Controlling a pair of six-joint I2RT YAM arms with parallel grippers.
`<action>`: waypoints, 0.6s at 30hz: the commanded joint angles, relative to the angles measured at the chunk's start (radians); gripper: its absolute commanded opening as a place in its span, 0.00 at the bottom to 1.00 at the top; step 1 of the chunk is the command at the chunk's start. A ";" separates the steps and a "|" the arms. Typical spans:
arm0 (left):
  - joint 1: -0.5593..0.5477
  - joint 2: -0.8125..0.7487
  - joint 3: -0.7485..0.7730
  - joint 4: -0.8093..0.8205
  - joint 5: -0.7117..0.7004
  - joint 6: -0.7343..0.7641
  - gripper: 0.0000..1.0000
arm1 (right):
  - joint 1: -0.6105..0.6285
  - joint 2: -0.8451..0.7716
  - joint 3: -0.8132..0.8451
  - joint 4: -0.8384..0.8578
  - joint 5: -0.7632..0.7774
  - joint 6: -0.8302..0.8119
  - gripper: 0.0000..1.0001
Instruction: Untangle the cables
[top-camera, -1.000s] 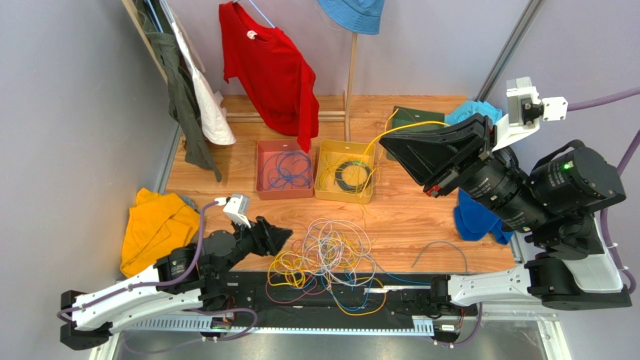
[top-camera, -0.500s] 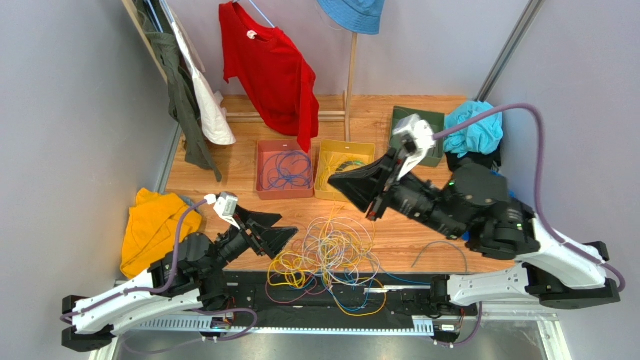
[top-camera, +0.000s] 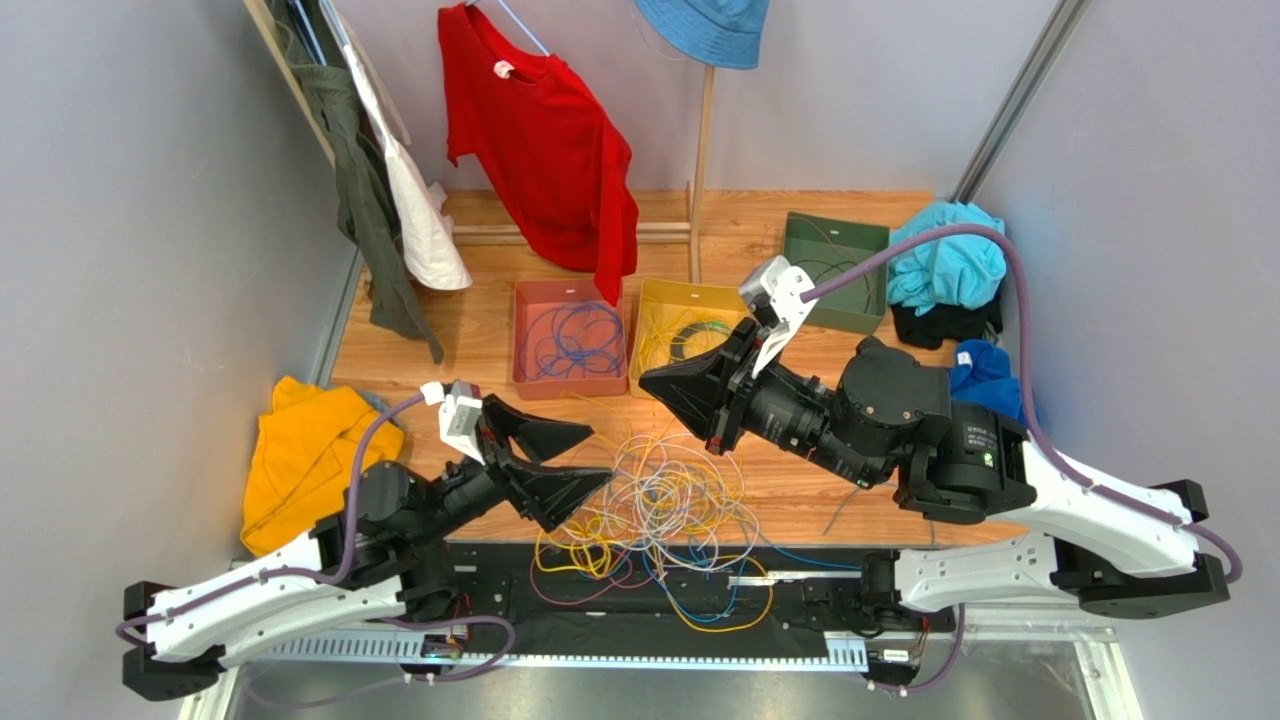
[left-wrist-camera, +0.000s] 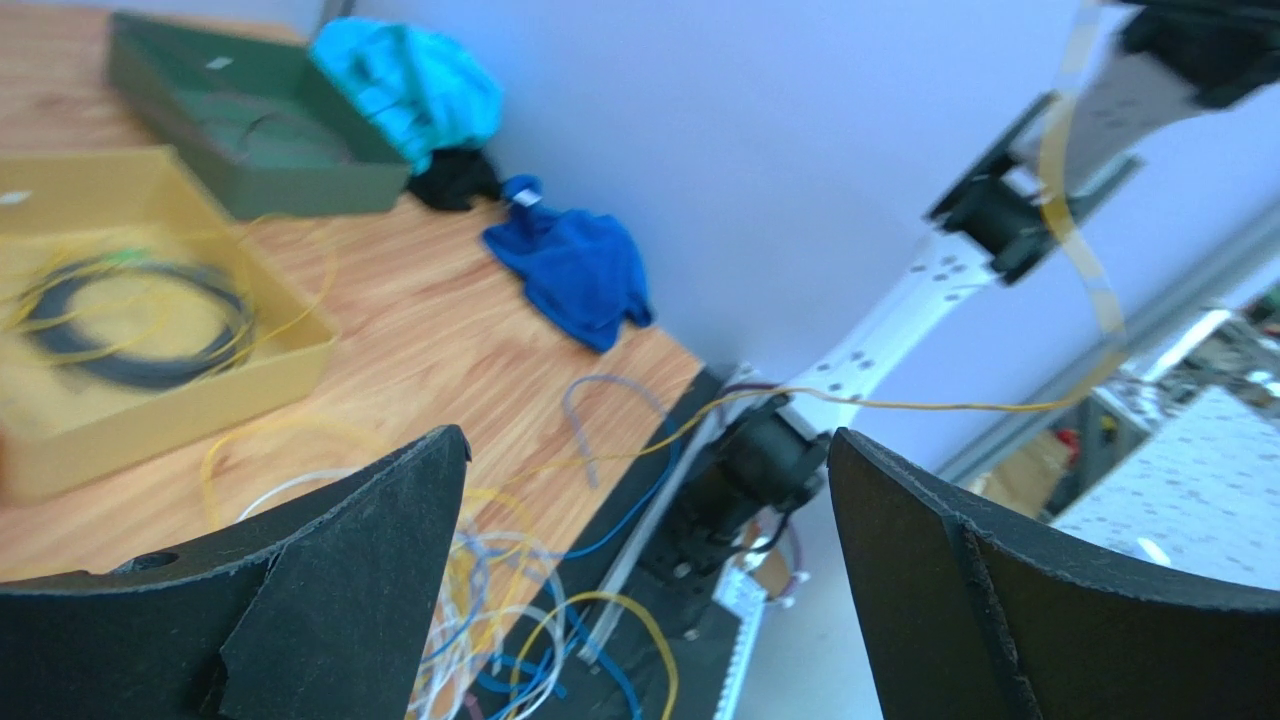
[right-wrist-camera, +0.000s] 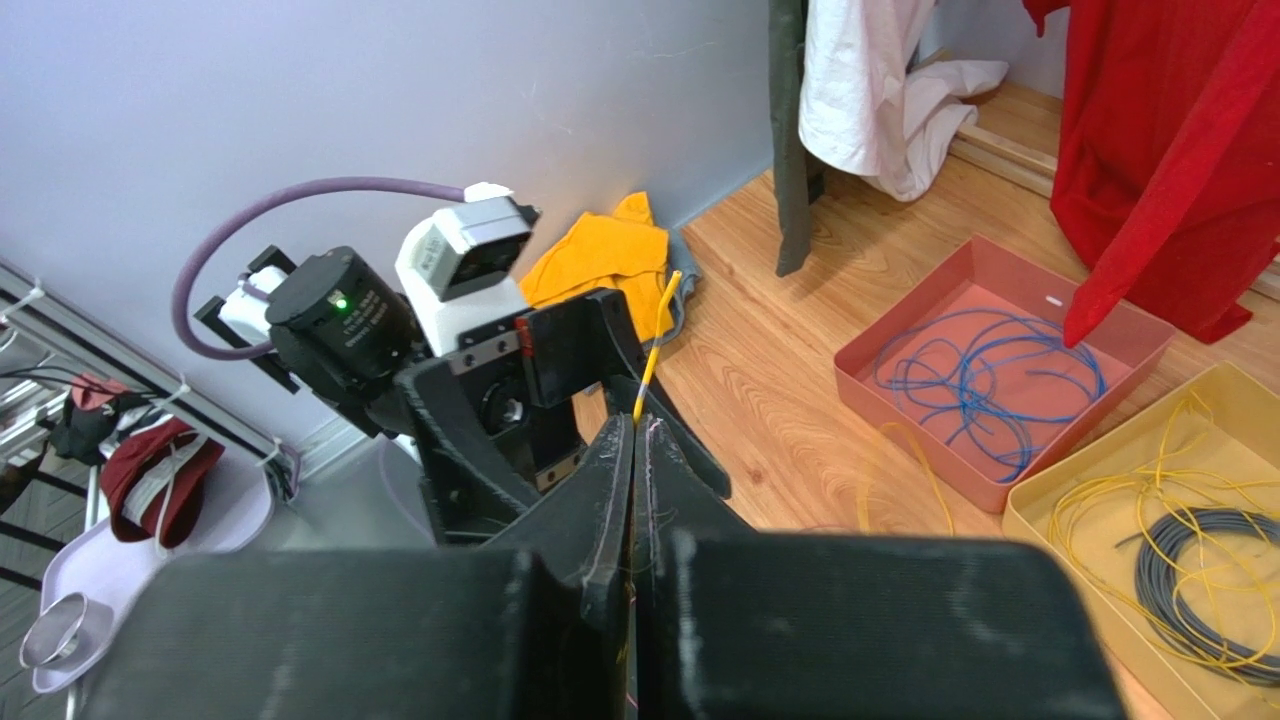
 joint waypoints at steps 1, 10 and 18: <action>-0.003 0.004 -0.046 0.253 0.144 0.022 0.99 | 0.003 -0.013 -0.003 0.050 0.038 -0.015 0.00; -0.005 0.085 -0.143 0.525 0.262 0.021 0.99 | 0.003 -0.002 -0.004 0.053 0.047 -0.013 0.00; -0.011 0.119 -0.111 0.603 0.303 0.051 0.99 | -0.003 0.013 -0.020 0.065 0.049 -0.013 0.00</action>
